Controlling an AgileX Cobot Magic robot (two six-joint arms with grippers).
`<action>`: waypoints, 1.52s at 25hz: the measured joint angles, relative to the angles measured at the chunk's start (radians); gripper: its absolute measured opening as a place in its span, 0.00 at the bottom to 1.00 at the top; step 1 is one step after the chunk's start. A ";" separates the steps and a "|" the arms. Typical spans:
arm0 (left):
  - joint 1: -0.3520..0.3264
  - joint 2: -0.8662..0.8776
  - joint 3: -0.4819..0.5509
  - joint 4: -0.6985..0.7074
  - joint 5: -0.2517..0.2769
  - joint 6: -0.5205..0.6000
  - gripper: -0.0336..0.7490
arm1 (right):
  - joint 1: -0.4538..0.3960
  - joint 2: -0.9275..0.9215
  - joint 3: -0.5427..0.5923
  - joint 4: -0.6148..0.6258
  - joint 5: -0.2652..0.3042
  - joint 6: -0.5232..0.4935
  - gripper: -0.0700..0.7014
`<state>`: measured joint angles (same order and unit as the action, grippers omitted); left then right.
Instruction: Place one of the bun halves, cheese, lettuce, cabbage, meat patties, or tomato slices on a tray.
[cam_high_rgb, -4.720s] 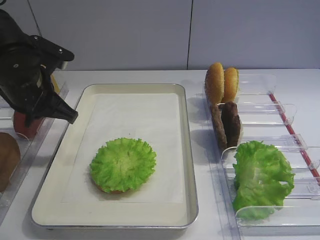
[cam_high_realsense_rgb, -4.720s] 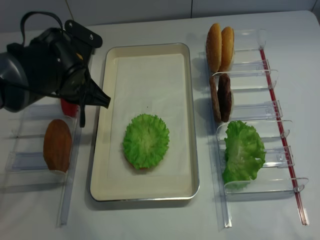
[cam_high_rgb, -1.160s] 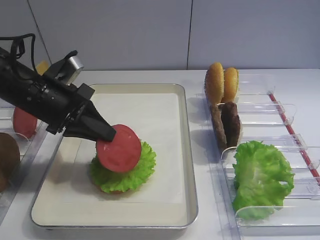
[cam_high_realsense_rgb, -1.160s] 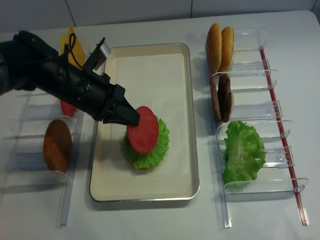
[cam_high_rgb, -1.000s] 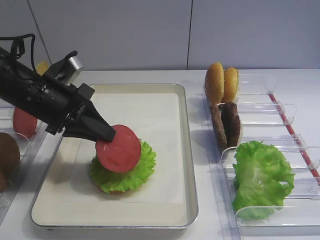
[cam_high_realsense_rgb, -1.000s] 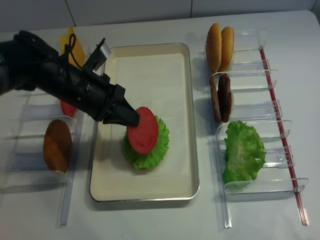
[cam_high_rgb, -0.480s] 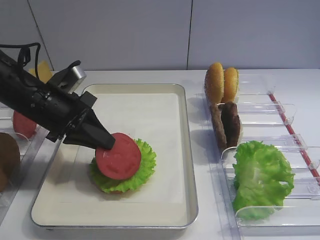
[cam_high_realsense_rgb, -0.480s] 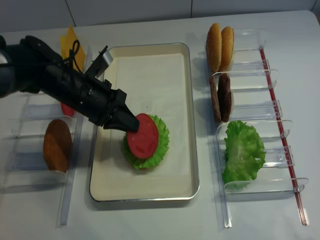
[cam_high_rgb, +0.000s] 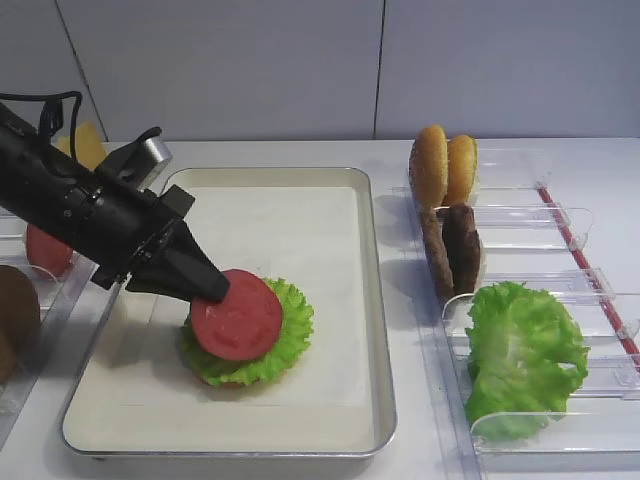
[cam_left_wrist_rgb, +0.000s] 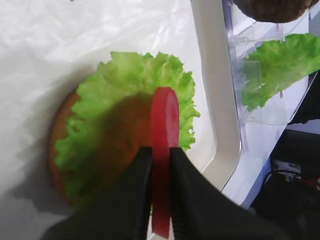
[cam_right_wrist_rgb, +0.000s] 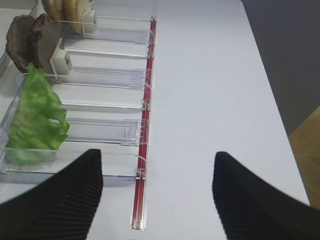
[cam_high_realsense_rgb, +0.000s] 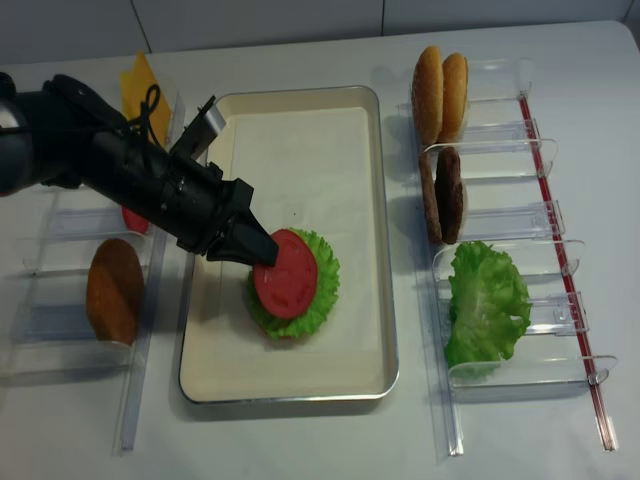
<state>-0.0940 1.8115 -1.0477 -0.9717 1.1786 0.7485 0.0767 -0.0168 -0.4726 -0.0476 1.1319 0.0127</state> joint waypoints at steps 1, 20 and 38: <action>0.000 0.000 0.000 0.001 0.000 -0.001 0.14 | 0.000 0.000 0.000 0.000 0.000 0.000 0.73; -0.020 0.000 -0.214 0.219 0.010 -0.166 0.78 | 0.000 0.000 0.000 0.000 0.000 0.000 0.73; -0.112 -0.199 -0.324 0.759 -0.004 -0.487 0.78 | 0.000 0.000 0.000 0.000 0.000 0.002 0.73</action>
<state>-0.2059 1.6128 -1.3719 -0.2130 1.1749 0.2614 0.0767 -0.0168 -0.4726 -0.0476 1.1319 0.0145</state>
